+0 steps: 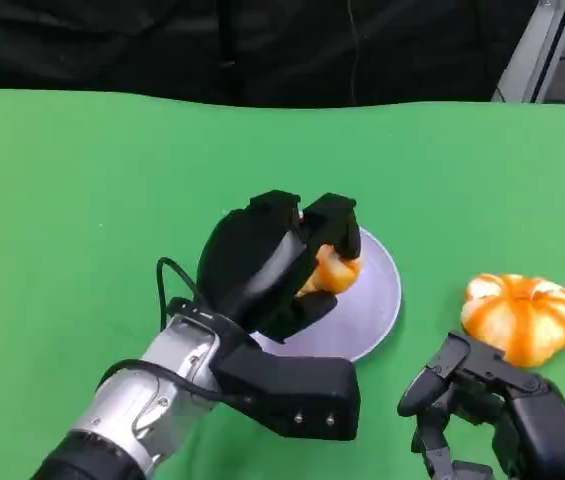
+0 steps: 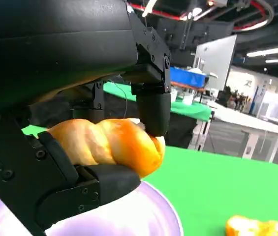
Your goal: Grasp the bread from the table and place it into the plate.
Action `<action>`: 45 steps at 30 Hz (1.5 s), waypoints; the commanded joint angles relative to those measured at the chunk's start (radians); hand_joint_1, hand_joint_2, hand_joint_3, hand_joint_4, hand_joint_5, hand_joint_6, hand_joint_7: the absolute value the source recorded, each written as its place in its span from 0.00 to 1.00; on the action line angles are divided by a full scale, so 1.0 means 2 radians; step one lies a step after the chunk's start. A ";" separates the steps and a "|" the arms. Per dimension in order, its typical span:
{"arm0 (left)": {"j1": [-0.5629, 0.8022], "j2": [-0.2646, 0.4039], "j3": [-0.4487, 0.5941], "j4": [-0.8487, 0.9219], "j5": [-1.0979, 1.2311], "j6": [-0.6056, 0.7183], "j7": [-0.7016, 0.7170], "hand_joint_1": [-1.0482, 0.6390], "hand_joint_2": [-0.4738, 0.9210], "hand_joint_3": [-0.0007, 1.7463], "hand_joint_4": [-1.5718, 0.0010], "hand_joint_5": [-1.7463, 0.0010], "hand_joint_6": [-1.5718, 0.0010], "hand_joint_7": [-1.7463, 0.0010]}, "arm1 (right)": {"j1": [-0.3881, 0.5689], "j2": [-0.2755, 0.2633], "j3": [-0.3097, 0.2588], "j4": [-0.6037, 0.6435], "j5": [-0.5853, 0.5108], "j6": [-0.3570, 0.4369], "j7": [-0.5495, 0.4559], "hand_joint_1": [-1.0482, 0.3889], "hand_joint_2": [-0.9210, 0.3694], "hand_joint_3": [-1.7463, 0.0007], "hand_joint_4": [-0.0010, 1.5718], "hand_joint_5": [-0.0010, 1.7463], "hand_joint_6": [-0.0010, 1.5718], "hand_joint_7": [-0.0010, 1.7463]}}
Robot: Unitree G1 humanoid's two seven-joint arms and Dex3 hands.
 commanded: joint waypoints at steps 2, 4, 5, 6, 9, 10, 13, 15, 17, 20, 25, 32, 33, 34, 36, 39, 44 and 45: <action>-0.009 0.005 -0.001 0.004 -0.005 0.004 -0.004 0.50 0.62 0.68 0.45 0.00 0.57 0.00 | 0.005 0.000 0.000 -0.011 0.006 0.004 -0.002 0.76 0.39 0.24 0.43 0.96 0.44 0.84; -0.009 0.005 -0.001 0.004 -0.005 0.004 -0.004 0.50 0.63 0.68 0.45 0.00 0.57 0.00 | 0.005 0.000 0.000 -0.011 0.006 0.004 -0.002 0.76 0.39 0.24 0.43 0.96 0.44 0.84; -0.009 0.005 -0.001 0.004 -0.005 0.004 -0.004 0.50 0.63 0.67 0.45 0.00 0.57 0.00 | 0.005 0.000 0.000 -0.011 0.006 0.004 -0.002 0.76 0.39 0.24 0.43 0.96 0.44 0.84; -0.009 0.005 -0.001 0.004 -0.005 0.004 -0.004 0.50 0.63 0.67 0.45 0.00 0.57 0.00 | 0.005 0.000 0.000 -0.011 0.006 0.004 -0.002 0.76 0.39 0.24 0.43 0.96 0.44 0.84; -0.009 0.008 -0.022 -0.017 0.014 0.083 -0.133 0.34 0.83 0.44 0.77 0.48 0.82 0.48 | 0.010 -0.004 -0.001 -0.014 0.006 0.002 0.000 0.75 0.39 0.24 0.43 0.96 0.44 0.83; -0.008 0.009 -0.029 -0.025 0.020 0.109 -0.173 0.28 0.91 0.34 0.88 0.67 0.90 0.66 | 0.011 -0.005 -0.001 -0.015 0.005 0.001 0.001 0.75 0.39 0.24 0.43 0.96 0.43 0.83; -0.006 0.013 -0.036 -0.046 0.018 0.140 -0.231 0.20 0.99 0.27 0.99 0.88 0.99 0.85 | 0.011 -0.005 -0.001 -0.016 0.005 0.003 0.001 0.75 0.39 0.24 0.43 0.96 0.44 0.83; -0.003 0.017 -0.037 -0.059 0.010 0.156 -0.274 0.14 1.00 0.31 1.00 0.95 1.00 0.92 | 0.011 -0.003 0.000 -0.016 0.005 0.001 -0.001 0.75 0.39 0.24 0.43 0.96 0.44 0.83; 0.000 0.021 -0.038 -0.068 0.004 0.165 -0.298 0.09 1.00 0.34 1.00 0.99 1.00 0.97 | 0.012 -0.003 0.001 -0.016 0.004 0.002 -0.001 0.76 0.40 0.23 0.44 0.96 0.44 0.83; 0.001 0.025 -0.039 -0.076 -0.003 0.172 -0.316 0.06 1.00 0.36 1.00 1.00 1.00 0.98 | 0.012 -0.004 0.001 -0.017 0.004 0.003 -0.001 0.75 0.41 0.21 0.44 0.96 0.44 0.84; 0.004 0.031 -0.037 -0.086 -0.012 0.175 -0.329 0.04 1.00 0.38 1.00 1.00 1.00 1.00 | 0.011 -0.007 -0.002 -0.017 0.009 0.004 0.004 0.74 0.38 0.25 0.43 0.97 0.43 0.83; 0.030 0.052 -0.009 -0.137 -0.056 0.148 -0.321 0.07 1.00 0.37 1.00 1.00 0.99 1.00 | 0.010 -0.004 -0.002 -0.020 0.010 0.011 0.002 0.76 0.37 0.26 0.43 0.97 0.44 0.83; 0.031 0.052 -0.009 -0.138 -0.057 0.147 -0.322 0.07 1.00 0.37 1.00 1.00 0.99 0.99 | 0.010 -0.004 -0.002 -0.020 0.010 0.011 0.002 0.76 0.37 0.25 0.43 0.97 0.44 0.83; 0.031 0.053 -0.009 -0.138 -0.057 0.147 -0.322 0.07 1.00 0.37 1.00 1.00 0.99 0.99 | 0.010 -0.004 -0.002 -0.020 0.010 0.012 0.002 0.76 0.38 0.25 0.43 0.97 0.44 0.83; 0.053 0.065 0.013 -0.161 -0.083 0.126 -0.313 0.07 1.00 0.37 1.00 1.00 0.99 0.99 | 0.010 -0.004 -0.001 -0.019 0.008 0.009 0.001 0.76 0.38 0.25 0.43 0.97 0.44 0.83; 0.137 0.093 0.093 -0.223 -0.178 0.049 -0.286 0.18 1.00 0.29 0.89 0.93 0.89 0.95 | 0.011 -0.003 0.002 -0.020 0.008 0.011 0.001 0.75 0.38 0.24 0.43 0.97 0.44 0.83; 0.213 0.093 0.153 -0.233 -0.263 -0.037 -0.264 0.24 1.00 0.23 0.83 0.63 0.73 0.92 | 0.010 -0.003 0.003 -0.018 0.005 0.009 0.000 0.75 0.39 0.24 0.43 0.97 0.44 0.83; 0.223 0.092 0.161 -0.234 -0.273 -0.049 -0.261 0.25 1.00 0.22 0.81 0.59 0.70 0.92 | 0.010 -0.003 0.004 -0.018 0.004 0.010 0.000 0.75 0.39 0.24 0.43 0.97 0.44 0.83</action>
